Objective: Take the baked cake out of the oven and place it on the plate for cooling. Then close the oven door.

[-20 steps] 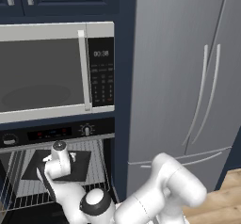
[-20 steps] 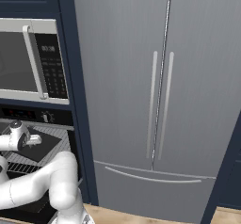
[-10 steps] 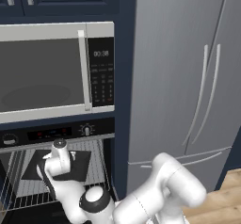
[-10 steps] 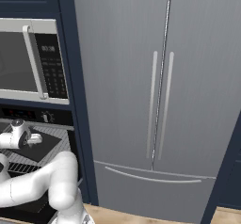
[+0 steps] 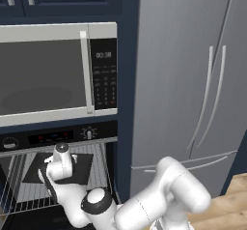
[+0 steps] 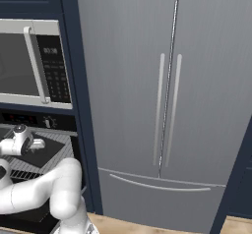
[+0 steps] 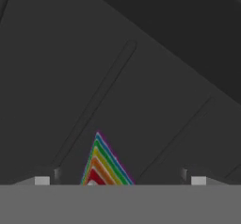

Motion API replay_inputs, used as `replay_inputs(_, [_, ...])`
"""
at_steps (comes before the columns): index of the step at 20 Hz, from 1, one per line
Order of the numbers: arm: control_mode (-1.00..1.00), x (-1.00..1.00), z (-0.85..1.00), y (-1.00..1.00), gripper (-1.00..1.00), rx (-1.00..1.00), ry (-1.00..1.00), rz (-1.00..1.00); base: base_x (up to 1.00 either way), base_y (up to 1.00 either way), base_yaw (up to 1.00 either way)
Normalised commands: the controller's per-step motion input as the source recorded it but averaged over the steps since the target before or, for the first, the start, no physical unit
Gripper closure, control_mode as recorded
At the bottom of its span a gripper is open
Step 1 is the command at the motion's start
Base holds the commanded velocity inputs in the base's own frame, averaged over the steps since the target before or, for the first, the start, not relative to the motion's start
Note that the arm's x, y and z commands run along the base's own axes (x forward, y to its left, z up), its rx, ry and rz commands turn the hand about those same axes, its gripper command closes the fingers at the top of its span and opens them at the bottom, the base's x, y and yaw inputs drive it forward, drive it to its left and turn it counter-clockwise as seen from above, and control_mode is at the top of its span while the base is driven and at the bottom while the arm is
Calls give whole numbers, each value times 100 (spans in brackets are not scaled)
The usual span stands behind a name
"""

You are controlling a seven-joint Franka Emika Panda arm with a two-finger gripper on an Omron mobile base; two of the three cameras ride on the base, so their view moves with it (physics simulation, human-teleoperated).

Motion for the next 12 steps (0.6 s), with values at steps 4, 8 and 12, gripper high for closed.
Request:
replay_inputs(4, [-100,0,-30,0,100,0,-7,0,0,0,0])
replay_inputs(8, [-100,0,-25,0,100,0,-9,0,0,0,0])
replay_inputs(12, [-100,-15,-28,-1,100,0,-15,0,0,0,0])
